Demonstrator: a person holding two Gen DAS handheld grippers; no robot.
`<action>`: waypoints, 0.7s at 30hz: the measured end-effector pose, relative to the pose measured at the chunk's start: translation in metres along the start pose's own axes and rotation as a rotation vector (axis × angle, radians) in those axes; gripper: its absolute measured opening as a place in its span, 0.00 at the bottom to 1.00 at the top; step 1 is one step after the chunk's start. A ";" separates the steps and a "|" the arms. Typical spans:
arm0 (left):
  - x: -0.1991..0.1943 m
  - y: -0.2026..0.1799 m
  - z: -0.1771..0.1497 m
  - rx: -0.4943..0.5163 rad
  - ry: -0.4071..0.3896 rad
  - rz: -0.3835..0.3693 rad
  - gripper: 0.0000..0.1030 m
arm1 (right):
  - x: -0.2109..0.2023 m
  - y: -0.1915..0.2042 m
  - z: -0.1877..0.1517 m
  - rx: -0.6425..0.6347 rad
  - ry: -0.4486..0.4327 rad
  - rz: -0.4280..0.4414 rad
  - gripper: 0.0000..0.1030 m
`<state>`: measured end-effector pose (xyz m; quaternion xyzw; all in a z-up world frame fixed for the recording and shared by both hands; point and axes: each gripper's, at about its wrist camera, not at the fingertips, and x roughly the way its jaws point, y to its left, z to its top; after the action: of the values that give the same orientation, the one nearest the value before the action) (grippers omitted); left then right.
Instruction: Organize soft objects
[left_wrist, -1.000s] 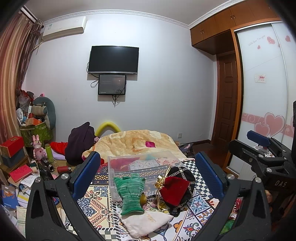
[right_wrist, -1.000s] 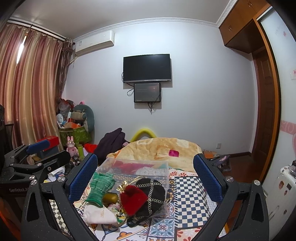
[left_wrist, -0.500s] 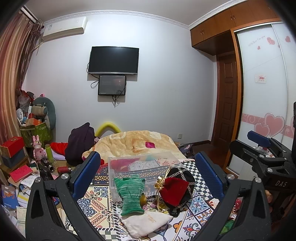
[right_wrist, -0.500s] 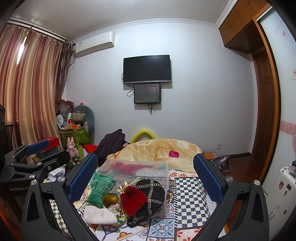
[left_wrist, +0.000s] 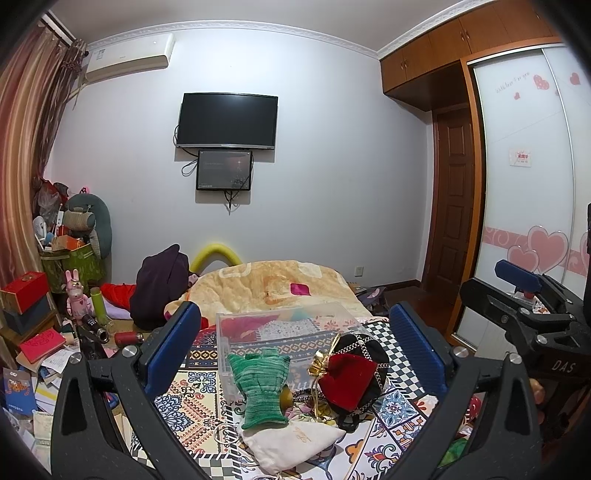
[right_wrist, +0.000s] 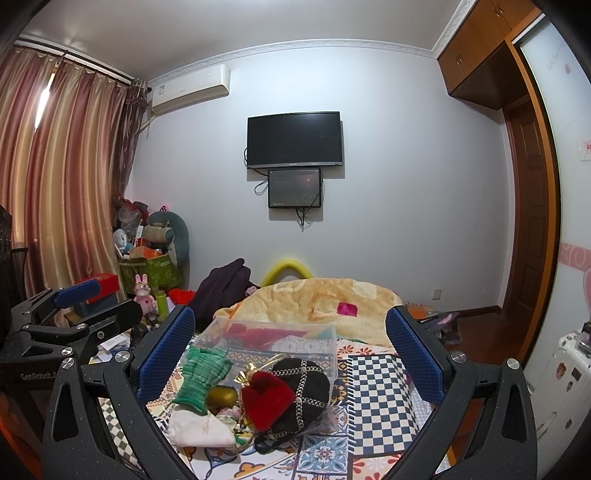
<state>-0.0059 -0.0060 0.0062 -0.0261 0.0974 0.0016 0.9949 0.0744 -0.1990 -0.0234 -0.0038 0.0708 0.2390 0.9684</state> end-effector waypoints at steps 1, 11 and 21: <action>0.000 0.000 0.000 0.000 0.000 -0.001 1.00 | 0.000 0.000 -0.001 0.000 0.000 0.000 1.00; 0.007 0.002 -0.002 0.004 0.017 0.004 1.00 | 0.003 -0.001 -0.003 -0.003 0.015 0.002 1.00; 0.045 0.018 -0.032 -0.042 0.151 -0.004 1.00 | 0.044 -0.017 -0.031 0.025 0.155 -0.003 1.00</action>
<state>0.0320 0.0102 -0.0347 -0.0470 0.1721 -0.0001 0.9840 0.1164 -0.1956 -0.0610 -0.0103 0.1484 0.2357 0.9604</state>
